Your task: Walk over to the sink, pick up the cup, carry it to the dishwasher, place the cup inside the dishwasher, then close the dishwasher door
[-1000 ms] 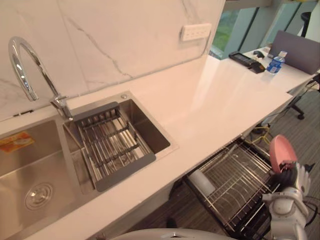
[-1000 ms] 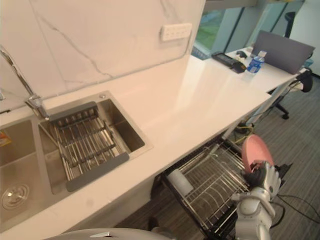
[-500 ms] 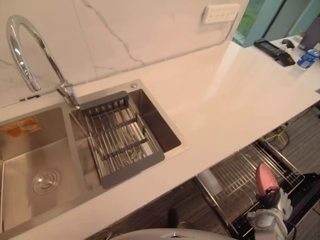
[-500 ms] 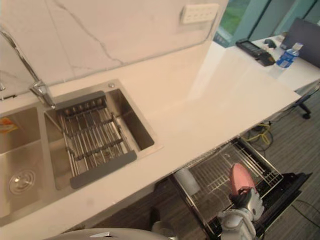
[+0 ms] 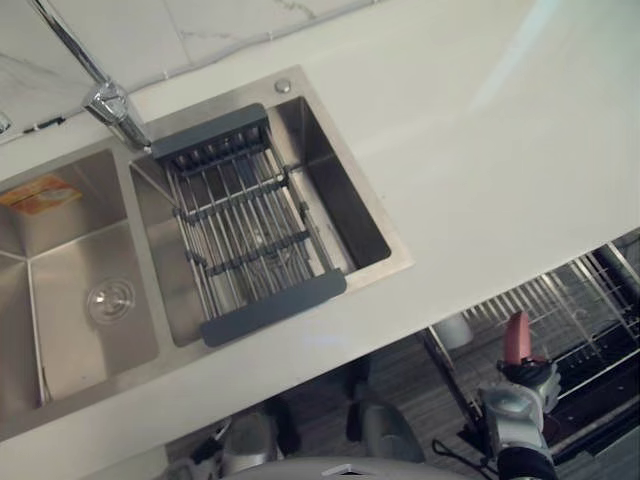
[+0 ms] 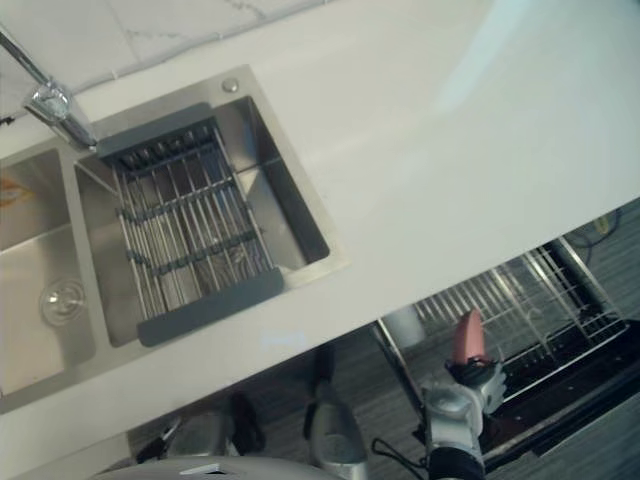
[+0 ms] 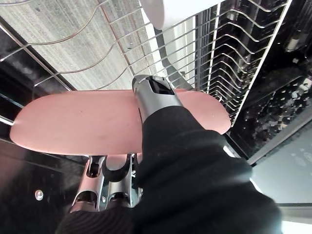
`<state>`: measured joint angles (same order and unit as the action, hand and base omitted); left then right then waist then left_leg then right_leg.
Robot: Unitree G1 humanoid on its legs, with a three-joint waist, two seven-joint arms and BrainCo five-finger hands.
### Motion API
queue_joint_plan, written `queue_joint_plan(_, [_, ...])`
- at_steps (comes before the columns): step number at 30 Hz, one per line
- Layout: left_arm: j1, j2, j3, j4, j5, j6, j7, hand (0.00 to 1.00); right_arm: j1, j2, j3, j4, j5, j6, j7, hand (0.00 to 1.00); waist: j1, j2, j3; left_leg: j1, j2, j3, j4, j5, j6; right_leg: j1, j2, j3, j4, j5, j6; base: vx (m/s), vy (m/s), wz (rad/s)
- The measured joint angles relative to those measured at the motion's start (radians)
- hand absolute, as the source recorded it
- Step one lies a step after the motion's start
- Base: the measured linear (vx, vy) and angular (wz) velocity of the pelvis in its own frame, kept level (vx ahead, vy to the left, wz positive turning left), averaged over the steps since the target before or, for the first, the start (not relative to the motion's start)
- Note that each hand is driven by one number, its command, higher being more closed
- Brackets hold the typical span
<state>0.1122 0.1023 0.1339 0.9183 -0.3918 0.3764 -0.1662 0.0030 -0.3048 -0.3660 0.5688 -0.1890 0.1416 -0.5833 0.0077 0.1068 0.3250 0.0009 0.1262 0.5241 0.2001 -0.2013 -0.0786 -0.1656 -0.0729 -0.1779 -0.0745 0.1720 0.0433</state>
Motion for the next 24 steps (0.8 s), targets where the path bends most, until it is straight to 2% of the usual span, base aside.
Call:
queue_joint_plan(2, [-0.020, -0.007, -0.008, -0.006, -0.001, -0.006, -0.013, 0.00, -0.025, -0.043, -0.001, 0.000, 0.008, 0.010, -0.010, 1.00, -0.005, 0.019, 0.028, -0.026, -0.017, -0.006, 0.012, 0.028, -0.003, -0.032, -0.027, -0.002, 0.032, -0.009, 0.005, -0.05, 0.036, 0.13])
queue_joint_plan(9, [-0.022, -0.007, -0.041, -0.006, -0.020, -0.031, -0.047, 0.00, -0.048, -0.104, -0.021, 0.000, 0.007, 0.039, -0.048, 1.00, -0.021, 0.038, 0.044, -0.046, -0.041, -0.031, 0.032, 0.090, -0.004, -0.070, -0.073, -0.014, 0.134, -0.074, 0.006, -0.02, -0.022, 0.14])
queue_joint_plan(13, [-0.022, -0.009, -0.061, -0.005, -0.040, -0.035, -0.058, 0.00, -0.052, -0.145, -0.039, 0.001, 0.003, 0.052, -0.125, 1.00, -0.037, 0.056, 0.050, -0.054, -0.048, -0.032, 0.038, 0.106, -0.005, -0.080, -0.091, -0.024, 0.165, -0.092, 0.008, -0.03, -0.010, 0.12])
queue_joint_plan(17, [-0.022, -0.009, -0.071, -0.005, -0.049, -0.037, -0.059, 0.00, -0.073, -0.157, -0.039, -0.001, -0.010, 0.055, -0.167, 1.00, -0.048, 0.061, 0.049, -0.057, -0.055, -0.033, 0.041, 0.122, -0.009, -0.081, -0.100, -0.025, 0.169, -0.094, 0.008, -0.04, -0.008, 0.04])
queue_joint_plan(18, [-0.022, -0.008, -0.075, -0.005, -0.053, -0.037, -0.059, 0.00, -0.079, -0.159, -0.039, -0.003, -0.014, 0.057, -0.171, 0.00, -0.051, 0.062, 0.049, -0.060, -0.055, -0.033, 0.041, 0.127, -0.008, -0.081, -0.102, -0.028, 0.169, -0.095, 0.007, -0.04, -0.012, 0.10])
queue_joint_plan(24, [-0.022, -0.009, -0.080, -0.004, -0.059, -0.036, -0.061, 0.00, -0.090, -0.157, -0.040, -0.011, -0.002, 0.077, -0.180, 0.00, -0.065, 0.072, 0.049, -0.075, -0.065, -0.045, 0.025, 0.154, -0.005, -0.083, -0.117, -0.057, 0.168, -0.095, 0.006, -0.04, -0.006, 0.17])
